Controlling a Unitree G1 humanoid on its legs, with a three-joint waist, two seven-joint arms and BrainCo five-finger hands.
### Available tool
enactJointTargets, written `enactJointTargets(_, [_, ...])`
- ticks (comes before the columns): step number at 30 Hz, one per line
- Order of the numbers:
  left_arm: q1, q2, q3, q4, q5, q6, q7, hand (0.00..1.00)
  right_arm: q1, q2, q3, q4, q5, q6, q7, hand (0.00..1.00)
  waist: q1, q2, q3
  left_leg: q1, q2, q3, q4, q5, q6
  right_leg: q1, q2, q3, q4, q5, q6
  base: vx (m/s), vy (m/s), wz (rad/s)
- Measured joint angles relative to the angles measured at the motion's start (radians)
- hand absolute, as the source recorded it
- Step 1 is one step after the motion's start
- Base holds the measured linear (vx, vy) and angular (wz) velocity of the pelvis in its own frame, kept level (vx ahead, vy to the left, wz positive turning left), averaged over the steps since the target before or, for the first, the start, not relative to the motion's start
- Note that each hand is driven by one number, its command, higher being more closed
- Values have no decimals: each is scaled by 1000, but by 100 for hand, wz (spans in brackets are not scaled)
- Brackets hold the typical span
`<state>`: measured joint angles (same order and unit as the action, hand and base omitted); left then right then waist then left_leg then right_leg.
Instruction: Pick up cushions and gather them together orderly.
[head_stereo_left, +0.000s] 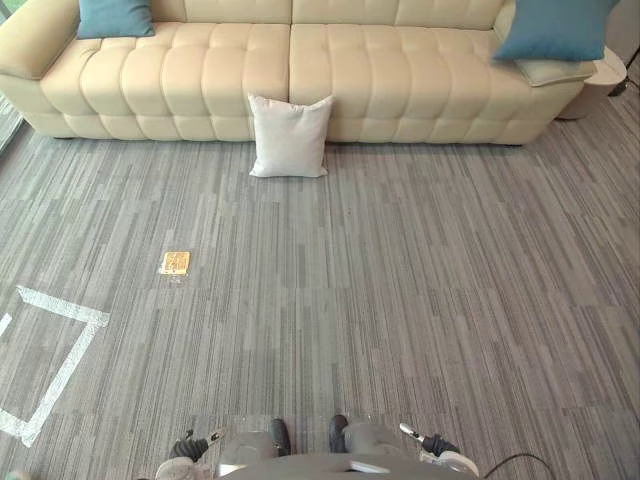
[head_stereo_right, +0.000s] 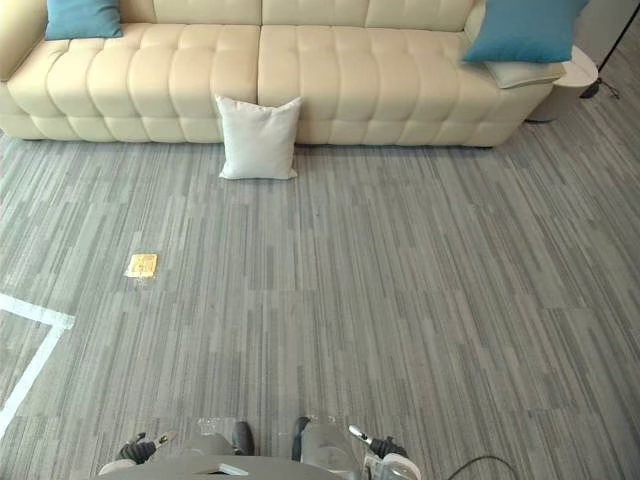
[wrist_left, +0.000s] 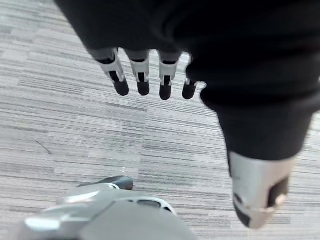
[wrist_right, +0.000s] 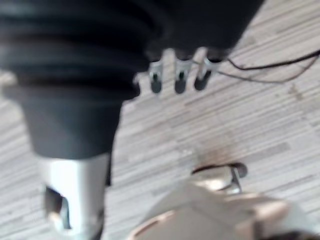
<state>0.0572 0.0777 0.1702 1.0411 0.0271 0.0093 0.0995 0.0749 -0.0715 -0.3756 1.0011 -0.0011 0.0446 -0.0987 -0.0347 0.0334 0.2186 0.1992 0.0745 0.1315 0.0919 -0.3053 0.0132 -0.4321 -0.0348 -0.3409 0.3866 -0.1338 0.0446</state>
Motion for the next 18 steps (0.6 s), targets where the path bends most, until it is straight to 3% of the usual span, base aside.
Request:
enactJointTargets(1, [-10,4,-21,1,6,-2,0,0,1,3,13,-1,-1,0,0,0,-16,-13,13,37,6,-25,-12,-15,-38,-9,18,18,-168,113,1,567,-146,55])
enactJointTargets(3, [-15,3,-20,1,9,-3,0,0,7,9,13,1,-2,2,1,0,-21,-26,14,63,2,-33,-11,-31,-65,-5,15,50,-227,156,-6,476,-163,49])
enactJointTargets(4, [-17,0,-14,1,15,-9,-2,0,14,19,7,0,-2,2,1,0,-25,-32,16,96,9,-48,-4,-46,-91,-9,9,73,-186,273,-84,606,-275,43])
enactJointTargets(5, [-29,-26,-11,-1,17,-13,-3,0,7,12,-5,-9,-3,-4,2,0,-25,-5,27,94,46,-47,51,-29,-123,-29,17,50,-70,212,-112,832,-406,39])
enactJointTargets(6, [-32,-40,-4,-5,17,-17,-3,0,3,12,-15,-14,-3,-8,2,0,-28,4,32,76,58,-47,114,-15,-145,-26,22,42,-42,181,-118,586,-323,18])
enactJointTargets(7, [-31,-63,20,-10,15,-20,-5,0,1,12,-21,-28,-3,-6,2,0,-26,13,34,7,85,-35,294,31,-154,-10,32,34,-4,118,-129,581,-320,11])
enactJointTargets(9, [-30,-76,49,-38,16,-20,-11,0,0,15,-12,-64,-2,-8,0,0,-25,22,38,-122,156,-24,657,89,-169,70,68,34,2,51,-148,600,-284,-2])
enactJointTargets(10, [-29,-79,57,-48,15,-20,-13,0,1,16,-5,-80,-1,-9,0,0,-23,22,39,-151,174,-16,739,92,-173,97,79,35,-3,35,-152,571,-250,-9])
enactJointTargets(12, [-28,-93,89,-91,13,-20,-18,0,2,10,14,-89,2,-19,-6,0,-7,21,40,-264,264,76,983,84,-159,233,110,54,-32,-25,-162,553,-225,-23])
enactJointTargets(16, [-32,-107,124,-130,-5,-30,-17,0,4,9,18,-120,14,-16,-15,0,17,15,44,-451,279,141,989,52,-105,354,116,84,-125,-47,-144,328,-63,-10])
enactJointTargets(18, [-34,-105,144,-137,-27,-33,-16,0,2,9,27,-126,17,-15,-17,0,31,11,46,-554,246,167,783,35,-76,466,116,100,-214,-55,-122,430,49,7])
